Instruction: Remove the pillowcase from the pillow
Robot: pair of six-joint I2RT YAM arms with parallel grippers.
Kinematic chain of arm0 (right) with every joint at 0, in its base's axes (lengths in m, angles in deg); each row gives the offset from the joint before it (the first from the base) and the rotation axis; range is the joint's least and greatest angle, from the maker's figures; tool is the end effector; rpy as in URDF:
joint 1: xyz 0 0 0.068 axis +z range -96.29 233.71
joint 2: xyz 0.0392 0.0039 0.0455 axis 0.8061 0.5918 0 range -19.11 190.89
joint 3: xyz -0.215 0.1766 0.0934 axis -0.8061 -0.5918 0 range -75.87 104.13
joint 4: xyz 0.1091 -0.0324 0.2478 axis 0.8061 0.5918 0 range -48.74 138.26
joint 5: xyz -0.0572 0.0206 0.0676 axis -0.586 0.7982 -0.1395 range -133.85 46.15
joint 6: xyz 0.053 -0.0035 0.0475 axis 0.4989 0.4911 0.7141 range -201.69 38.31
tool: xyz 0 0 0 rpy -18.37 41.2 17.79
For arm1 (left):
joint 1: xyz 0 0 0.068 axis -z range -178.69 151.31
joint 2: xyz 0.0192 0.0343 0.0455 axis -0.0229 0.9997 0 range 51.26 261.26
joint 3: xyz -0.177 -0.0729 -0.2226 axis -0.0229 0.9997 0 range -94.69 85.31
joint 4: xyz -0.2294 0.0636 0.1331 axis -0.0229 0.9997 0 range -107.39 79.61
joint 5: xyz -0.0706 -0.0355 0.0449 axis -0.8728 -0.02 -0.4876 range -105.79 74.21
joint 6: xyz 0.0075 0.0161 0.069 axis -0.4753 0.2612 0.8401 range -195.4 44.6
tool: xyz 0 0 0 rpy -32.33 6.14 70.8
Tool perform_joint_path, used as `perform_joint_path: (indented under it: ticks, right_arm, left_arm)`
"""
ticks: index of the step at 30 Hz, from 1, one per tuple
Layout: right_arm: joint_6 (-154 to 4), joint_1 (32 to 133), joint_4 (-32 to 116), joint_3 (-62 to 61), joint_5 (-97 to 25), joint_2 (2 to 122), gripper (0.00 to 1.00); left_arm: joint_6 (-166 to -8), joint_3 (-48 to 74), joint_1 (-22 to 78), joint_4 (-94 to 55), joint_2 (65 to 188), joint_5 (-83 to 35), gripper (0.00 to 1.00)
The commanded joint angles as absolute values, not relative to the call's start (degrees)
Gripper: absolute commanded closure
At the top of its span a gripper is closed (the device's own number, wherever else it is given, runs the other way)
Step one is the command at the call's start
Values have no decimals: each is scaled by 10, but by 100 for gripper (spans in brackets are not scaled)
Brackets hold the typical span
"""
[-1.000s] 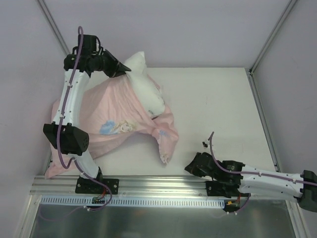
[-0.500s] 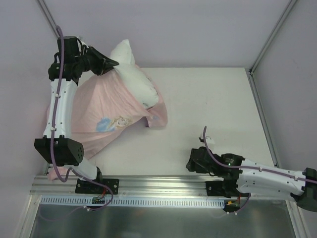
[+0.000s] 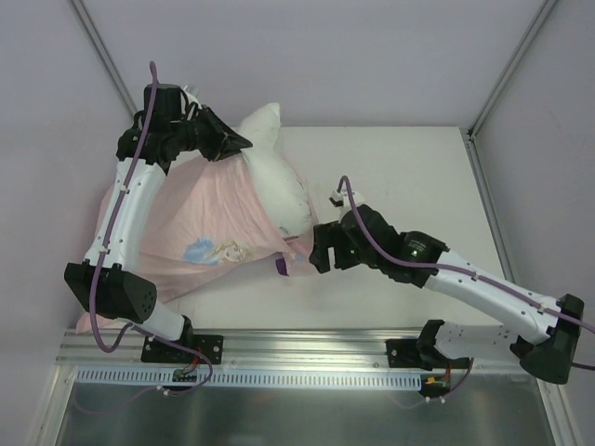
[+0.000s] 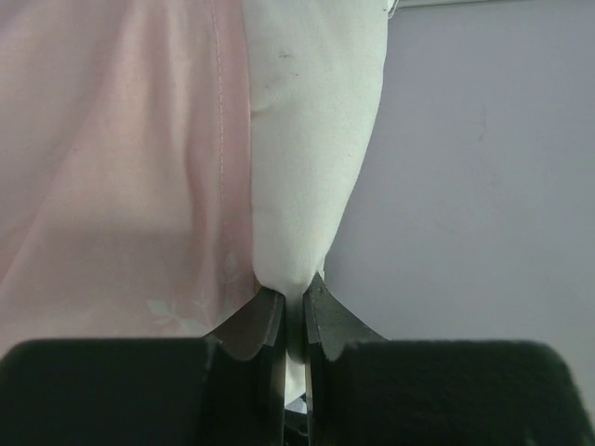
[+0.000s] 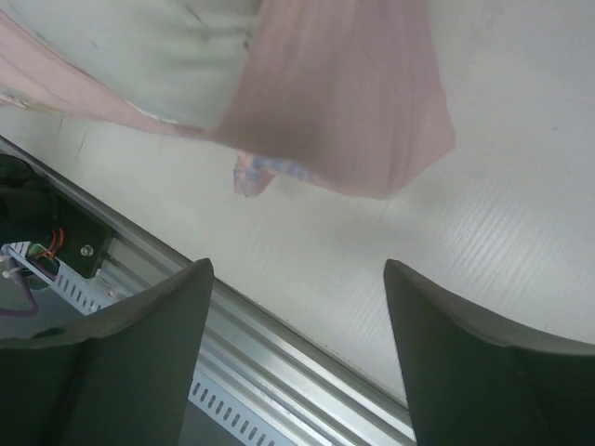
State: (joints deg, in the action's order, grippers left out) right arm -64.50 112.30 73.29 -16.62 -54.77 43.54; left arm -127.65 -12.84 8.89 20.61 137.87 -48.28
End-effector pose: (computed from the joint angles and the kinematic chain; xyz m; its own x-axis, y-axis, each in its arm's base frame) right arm 0.1431 0.2129 0.3353 -0.5126 -0.2824 -0.8108 -0.6343 0.7610 0.1359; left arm 0.3462 -0.0778 0.4536 -0.7353 -0.5749 -0.3589 0.0108 0.5195 -0.8544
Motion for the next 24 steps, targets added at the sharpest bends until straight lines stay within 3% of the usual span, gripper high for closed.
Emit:
perform_joint_path:
  ticks: [1, 2, 3, 6, 7, 10, 17, 18, 21, 24]
  right_arm:
    - [-715, 1117, 707, -110, -499, 485, 25]
    - [-718, 1115, 697, -96, -502, 493, 30]
    - [-717, 1113, 691, -93, -510, 500, 47]
    - [-704, 1074, 647, -109, -489, 515, 66]
    - [-696, 1064, 643, -114, -469, 519, 81]
    - [-681, 1040, 619, -154, -460, 513, 99]
    - [-646, 1021, 544, -257, -446, 464, 99]
    - [-654, 1021, 540, -259, -446, 462, 78]
    - [-670, 1024, 523, -267, -424, 454, 34]
    - [-701, 1028, 490, -275, -407, 446, 17]
  left_arm:
    - [-1276, -136, 96, 147, 1341, -505, 100]
    - [-1276, -136, 97, 147, 1339, -507, 100]
    - [-1275, -135, 97, 148, 1338, -507, 100]
    - [-1277, -134, 97, 148, 1334, -509, 100]
    - [-1276, -134, 97, 148, 1334, -509, 100]
    - [-1276, -138, 97, 148, 1332, -511, 100]
    - [-1284, -147, 97, 147, 1331, -511, 100]
    - [-1283, -147, 97, 147, 1329, -510, 100]
    - [-1281, -145, 97, 147, 1327, -510, 100]
    - [-1281, -140, 95, 147, 1325, -504, 100]
